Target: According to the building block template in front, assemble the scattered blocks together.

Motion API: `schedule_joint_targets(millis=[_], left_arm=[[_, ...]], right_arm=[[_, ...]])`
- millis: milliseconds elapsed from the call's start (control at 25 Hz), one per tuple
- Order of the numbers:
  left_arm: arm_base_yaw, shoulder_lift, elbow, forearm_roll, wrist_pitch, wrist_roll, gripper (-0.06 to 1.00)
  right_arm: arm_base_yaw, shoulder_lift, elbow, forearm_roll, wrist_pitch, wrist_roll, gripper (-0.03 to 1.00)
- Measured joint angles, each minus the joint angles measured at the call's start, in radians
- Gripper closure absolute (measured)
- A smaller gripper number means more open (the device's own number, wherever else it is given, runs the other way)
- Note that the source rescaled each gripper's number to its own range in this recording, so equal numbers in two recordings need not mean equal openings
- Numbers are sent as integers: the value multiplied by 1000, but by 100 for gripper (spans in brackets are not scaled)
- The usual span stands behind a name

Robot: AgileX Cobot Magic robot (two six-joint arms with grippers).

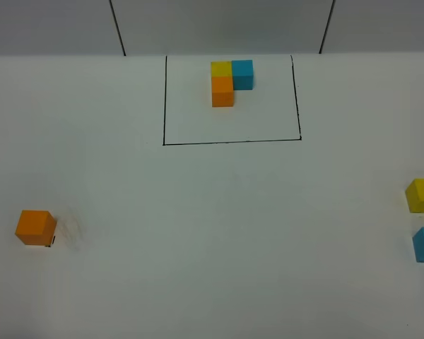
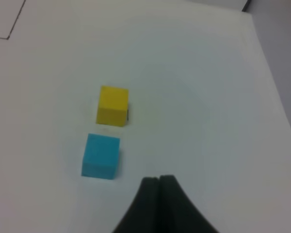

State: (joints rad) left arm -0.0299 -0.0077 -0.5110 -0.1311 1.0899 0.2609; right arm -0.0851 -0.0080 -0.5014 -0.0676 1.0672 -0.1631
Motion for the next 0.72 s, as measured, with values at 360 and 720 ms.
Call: schedule_joint_targets(millis=[360,720], left_arm=[[0,0,0,0,0,0,94],[0,0,0,2,0,-2,94]], right_arm=[[0,0,0,0,0,0,97],[0,0,0,0,0,0,97]])
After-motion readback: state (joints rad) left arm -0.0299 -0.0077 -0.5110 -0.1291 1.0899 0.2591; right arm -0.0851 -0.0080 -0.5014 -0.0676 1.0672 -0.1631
